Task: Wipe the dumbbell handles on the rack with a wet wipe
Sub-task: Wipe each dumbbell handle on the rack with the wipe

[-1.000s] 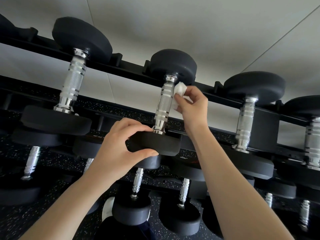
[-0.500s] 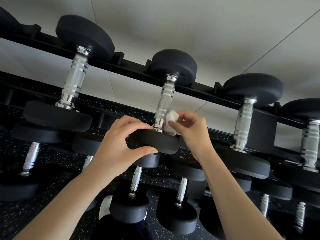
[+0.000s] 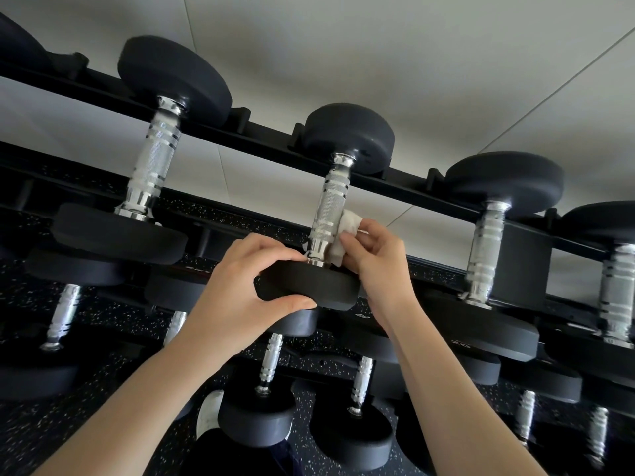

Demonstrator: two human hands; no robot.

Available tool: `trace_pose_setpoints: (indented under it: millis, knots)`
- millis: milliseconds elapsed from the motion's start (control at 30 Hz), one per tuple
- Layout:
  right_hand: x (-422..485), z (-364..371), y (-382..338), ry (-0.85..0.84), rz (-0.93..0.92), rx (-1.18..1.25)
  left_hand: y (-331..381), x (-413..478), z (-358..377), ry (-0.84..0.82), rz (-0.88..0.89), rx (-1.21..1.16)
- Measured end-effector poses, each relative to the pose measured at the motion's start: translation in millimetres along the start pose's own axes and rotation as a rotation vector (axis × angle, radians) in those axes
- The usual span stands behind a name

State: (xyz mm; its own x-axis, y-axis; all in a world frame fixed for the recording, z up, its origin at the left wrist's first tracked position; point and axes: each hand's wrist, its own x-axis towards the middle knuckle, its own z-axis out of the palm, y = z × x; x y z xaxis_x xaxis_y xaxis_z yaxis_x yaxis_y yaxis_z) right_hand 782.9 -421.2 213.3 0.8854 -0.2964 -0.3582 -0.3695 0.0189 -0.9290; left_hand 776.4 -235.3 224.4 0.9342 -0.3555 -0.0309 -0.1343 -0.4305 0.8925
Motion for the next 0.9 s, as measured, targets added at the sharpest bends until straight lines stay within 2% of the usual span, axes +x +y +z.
trace_pose_setpoints:
  millis: [200, 433, 667, 900]
  knots:
    - [8, -1, -3, -0.006, 0.08, 0.153, -1, 0, 0, 0.0, -0.004, 0.003]
    - [5, -3, -2, -0.129, 0.154, 0.232, -1, 1, 0, -0.005, 0.002, 0.008]
    - [35, 3, -26, -0.118, 0.104, 0.408, -1, 2, -1, -0.022, -0.004, 0.013]
    - [44, 3, -30, -0.071, 0.112, 0.473, -1, 2, -1, -0.022, 0.002, 0.016]
